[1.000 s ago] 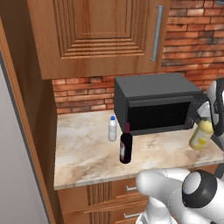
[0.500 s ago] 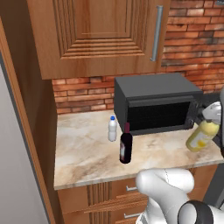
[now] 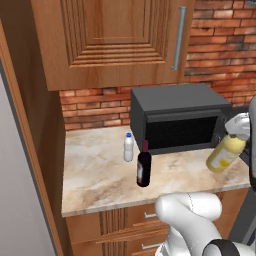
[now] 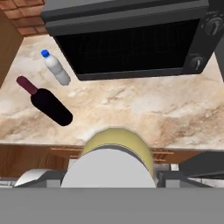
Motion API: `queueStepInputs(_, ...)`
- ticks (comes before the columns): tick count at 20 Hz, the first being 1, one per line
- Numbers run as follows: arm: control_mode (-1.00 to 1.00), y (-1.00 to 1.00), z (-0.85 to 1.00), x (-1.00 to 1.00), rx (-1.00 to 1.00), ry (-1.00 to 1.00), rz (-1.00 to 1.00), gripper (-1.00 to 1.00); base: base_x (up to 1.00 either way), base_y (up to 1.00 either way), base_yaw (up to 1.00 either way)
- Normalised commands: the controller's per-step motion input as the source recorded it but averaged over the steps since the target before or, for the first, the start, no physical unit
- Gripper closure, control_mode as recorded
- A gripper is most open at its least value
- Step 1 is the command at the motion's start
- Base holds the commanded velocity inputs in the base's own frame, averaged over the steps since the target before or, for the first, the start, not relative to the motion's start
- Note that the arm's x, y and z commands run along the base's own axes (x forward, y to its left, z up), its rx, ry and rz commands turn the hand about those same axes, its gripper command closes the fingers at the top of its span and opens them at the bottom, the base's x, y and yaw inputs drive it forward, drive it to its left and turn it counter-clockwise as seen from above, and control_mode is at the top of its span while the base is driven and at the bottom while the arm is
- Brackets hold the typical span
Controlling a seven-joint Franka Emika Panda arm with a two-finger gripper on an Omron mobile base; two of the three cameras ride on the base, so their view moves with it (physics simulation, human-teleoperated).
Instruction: Place the drinks on the dining counter in a tight cluster.
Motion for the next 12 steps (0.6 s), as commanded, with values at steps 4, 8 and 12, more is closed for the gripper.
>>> queueStepInputs(4,-1.0,0.18,0.0,0.0,-0.01,0.01,0.0,1.0,0.0,0.0,0.0)
queueStepInputs(8,-1.0,0.35,0.0,0.0,0.0,0.0,0.0,1.0,0.0,0.0,0.0)
queueStepInputs(12,-1.0,0.21,0.0,0.0,0.0,0.0,-0.03,1.0,0.0,0.0,0.0)
